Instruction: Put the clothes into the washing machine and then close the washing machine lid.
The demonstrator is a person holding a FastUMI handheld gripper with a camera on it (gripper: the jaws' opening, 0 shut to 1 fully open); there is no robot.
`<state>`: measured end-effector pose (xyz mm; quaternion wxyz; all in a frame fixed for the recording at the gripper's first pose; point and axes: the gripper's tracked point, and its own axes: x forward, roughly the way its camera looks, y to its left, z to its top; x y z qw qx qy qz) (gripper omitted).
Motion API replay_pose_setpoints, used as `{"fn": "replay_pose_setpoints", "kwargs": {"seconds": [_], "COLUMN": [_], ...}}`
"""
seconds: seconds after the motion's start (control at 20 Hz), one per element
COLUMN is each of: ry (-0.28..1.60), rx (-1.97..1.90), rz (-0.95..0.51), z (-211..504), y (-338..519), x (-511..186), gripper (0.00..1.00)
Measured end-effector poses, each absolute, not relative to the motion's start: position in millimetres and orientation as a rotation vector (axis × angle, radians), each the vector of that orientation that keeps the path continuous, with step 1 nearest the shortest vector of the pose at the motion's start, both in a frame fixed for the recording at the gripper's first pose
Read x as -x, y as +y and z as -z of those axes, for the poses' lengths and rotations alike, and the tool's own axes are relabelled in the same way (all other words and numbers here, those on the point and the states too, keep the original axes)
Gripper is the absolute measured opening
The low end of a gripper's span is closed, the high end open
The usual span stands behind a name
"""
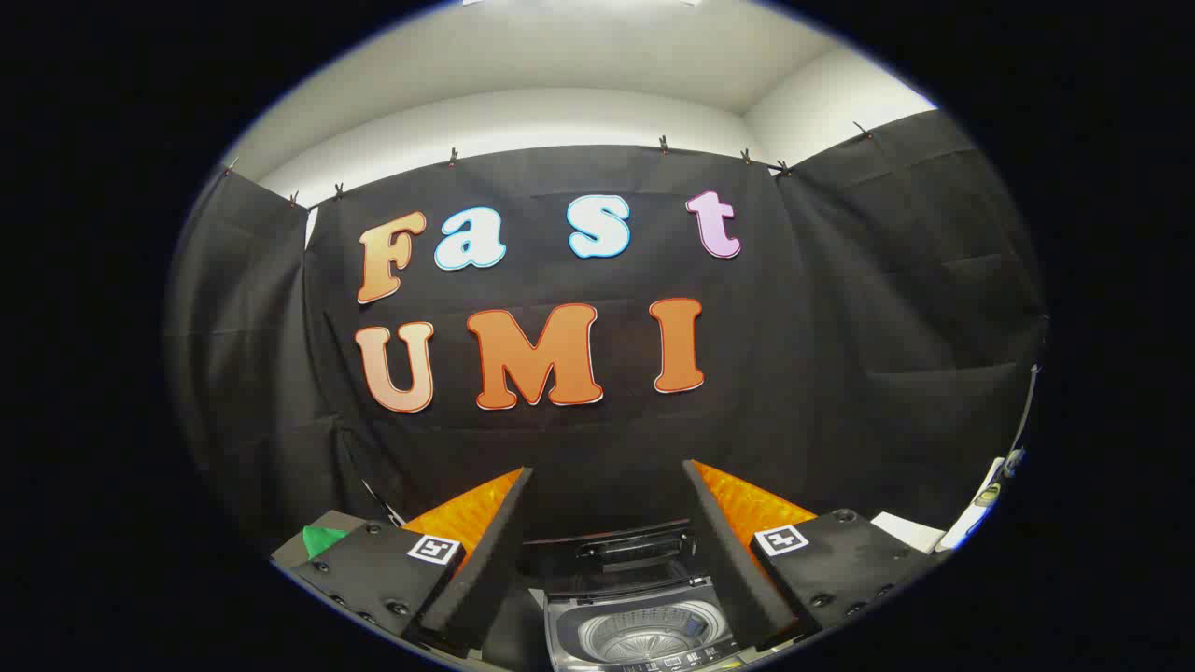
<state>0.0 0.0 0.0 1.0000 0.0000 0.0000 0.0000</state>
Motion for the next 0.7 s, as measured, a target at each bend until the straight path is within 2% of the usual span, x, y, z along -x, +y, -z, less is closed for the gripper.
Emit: {"fn": "replay_pose_setpoints", "kwargs": {"seconds": [0.7], "ry": [-0.022], "rx": [0.02], "rz": [0.04], "z": [-15.3], "y": [-9.5], "x": [18.2], "gripper": [0.99]}}
